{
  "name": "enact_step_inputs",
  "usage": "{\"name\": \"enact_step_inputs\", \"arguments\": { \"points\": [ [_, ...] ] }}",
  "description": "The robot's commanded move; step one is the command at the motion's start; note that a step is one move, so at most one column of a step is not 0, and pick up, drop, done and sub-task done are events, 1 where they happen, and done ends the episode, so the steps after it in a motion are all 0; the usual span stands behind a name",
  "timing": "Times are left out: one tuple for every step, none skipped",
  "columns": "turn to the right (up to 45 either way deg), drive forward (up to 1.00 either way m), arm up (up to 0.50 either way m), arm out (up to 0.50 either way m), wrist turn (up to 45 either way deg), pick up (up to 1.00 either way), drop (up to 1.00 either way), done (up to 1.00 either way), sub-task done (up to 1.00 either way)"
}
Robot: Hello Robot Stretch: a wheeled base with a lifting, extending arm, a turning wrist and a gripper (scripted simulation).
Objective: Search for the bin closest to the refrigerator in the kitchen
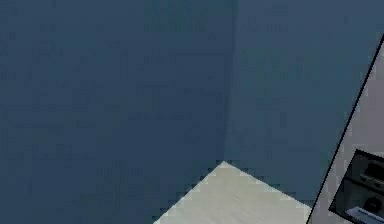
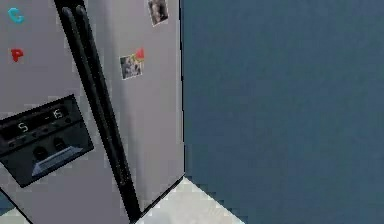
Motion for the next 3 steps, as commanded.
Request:
{"name": "enact_step_inputs", "arguments": {
  "points": [
    [-45.0, 0.00, 0.00, 0.00, 0.0, 0.00, 0.00, 0.00, 0.00],
    [-45.0, 0.00, 0.00, 0.00, 0.0, 0.00, 0.00, 0.00, 0.00],
    [-21.0, 0.00, 0.00, 0.00, 0.0, 0.00, 0.00, 0.00, 0.00]
  ]
}}
